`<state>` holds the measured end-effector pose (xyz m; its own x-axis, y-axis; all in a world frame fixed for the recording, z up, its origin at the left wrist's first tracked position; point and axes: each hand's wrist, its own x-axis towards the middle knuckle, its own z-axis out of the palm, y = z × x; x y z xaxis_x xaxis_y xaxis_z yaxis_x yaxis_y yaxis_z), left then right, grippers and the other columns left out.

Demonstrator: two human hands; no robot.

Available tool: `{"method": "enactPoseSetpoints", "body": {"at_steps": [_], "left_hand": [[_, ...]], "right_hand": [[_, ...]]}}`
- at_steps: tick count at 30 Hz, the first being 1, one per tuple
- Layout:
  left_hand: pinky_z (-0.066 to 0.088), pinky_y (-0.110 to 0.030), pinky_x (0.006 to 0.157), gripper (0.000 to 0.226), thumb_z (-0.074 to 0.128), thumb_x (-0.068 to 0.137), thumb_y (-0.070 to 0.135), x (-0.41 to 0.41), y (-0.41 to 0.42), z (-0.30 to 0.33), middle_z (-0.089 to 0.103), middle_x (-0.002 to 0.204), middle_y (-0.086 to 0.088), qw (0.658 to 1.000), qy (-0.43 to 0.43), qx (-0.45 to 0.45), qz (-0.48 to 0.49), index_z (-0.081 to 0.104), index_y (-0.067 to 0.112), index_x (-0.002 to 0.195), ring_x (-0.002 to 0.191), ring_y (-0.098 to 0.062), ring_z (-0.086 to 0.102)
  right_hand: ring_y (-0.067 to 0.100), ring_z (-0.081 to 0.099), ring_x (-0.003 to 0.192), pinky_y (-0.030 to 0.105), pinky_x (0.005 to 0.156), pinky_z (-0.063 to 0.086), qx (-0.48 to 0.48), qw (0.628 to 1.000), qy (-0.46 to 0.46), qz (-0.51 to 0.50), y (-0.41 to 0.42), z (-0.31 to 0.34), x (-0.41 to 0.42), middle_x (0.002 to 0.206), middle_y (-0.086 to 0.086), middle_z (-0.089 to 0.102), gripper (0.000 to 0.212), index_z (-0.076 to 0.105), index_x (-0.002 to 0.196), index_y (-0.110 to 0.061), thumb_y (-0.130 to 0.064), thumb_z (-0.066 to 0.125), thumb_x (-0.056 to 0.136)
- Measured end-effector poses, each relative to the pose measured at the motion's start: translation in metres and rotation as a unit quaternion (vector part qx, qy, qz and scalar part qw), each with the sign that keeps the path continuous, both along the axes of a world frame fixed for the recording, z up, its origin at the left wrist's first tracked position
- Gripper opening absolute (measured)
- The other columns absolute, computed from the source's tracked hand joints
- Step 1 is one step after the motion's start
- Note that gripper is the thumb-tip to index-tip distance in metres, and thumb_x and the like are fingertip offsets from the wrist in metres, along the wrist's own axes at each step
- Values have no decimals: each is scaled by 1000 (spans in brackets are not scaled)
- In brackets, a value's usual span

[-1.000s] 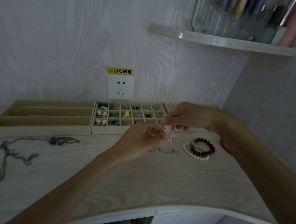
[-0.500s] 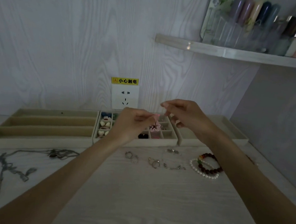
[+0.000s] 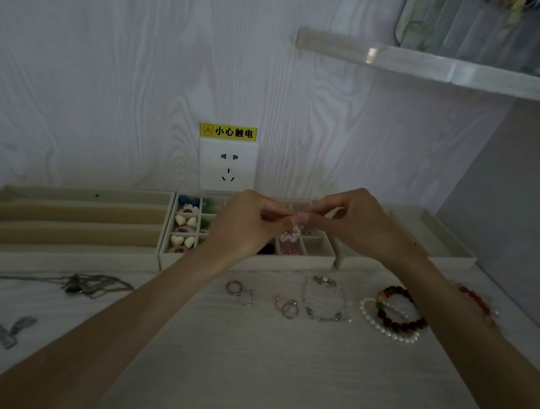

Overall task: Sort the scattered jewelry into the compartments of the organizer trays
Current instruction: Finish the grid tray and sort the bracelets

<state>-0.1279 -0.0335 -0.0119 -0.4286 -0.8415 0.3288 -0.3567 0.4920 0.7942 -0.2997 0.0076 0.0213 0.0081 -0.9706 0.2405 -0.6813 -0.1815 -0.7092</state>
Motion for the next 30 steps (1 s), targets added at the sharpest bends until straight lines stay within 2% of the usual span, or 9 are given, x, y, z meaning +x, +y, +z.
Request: {"method": "enactPoseSetpoints", "body": {"at_steps": [4,10,13,17,21,23,26,28,30], "left_hand": [[57,-43,77,15,69,81,40,-2,-1,-8,74,84,12,999,-38,16,4,74,34,94,75,-7,69],[54,-26,76,19,67,85,29,0,-2,-7,73,97,10,983,-180,-15,-21,72,33,103,86,-5,66],[54,-31,83,21,67,85,24,-1,-1,1,72,103,6,976,-217,-9,-32,71,26,105,94,-9,66],[51,-29,78,17,72,78,25,-8,0,10,70,95,9,967,-252,-13,23,58,33,82,91,-10,64],[44,-23,64,24,74,68,24,-11,0,14,68,84,11,961,-260,-51,84,52,34,68,85,-9,62],[35,-20,55,18,74,71,27,-8,1,16,61,77,15,960,-264,-58,74,57,33,73,79,-8,57],[33,-21,54,7,67,79,26,1,3,16,56,76,14,962,-261,-66,49,69,32,84,77,-7,56],[35,-21,54,17,61,83,24,6,3,17,58,83,11,956,-283,-70,28,72,35,90,78,-9,57],[40,-23,64,24,56,85,23,10,4,18,54,87,9,947,-311,-82,4,71,38,96,88,-12,58]], "right_hand": [[-9,54,49,6,51,37,-1,1000,11,1,-2,-13,-2,71,-12,67,10,75,86,-16,-20,75,76],[-9,55,57,12,58,40,35,994,104,13,-8,-21,-7,68,-19,64,3,74,79,-28,-25,73,79],[-6,54,57,16,59,39,59,986,154,22,-13,-19,-5,66,-20,61,6,75,84,-26,-25,71,81],[-1,52,59,25,63,47,91,970,223,41,-19,-12,0,74,-12,63,13,75,94,-22,-21,67,84],[-4,49,61,20,63,43,104,958,262,42,-24,-9,2,88,-3,70,17,74,99,-21,-22,66,85],[-3,48,60,16,56,38,102,956,273,38,-25,-9,5,87,-4,69,17,74,100,-21,-23,66,85],[0,49,61,14,51,33,77,950,302,17,-22,-9,9,86,-7,69,16,74,98,-27,-26,67,84],[2,50,60,13,49,35,54,945,323,3,-20,-9,11,84,-9,70,15,74,96,-29,-27,69,82],[6,53,62,14,49,36,33,941,336,-7,-17,-8,13,82,-7,70,15,75,94,-29,-29,71,80]]}}
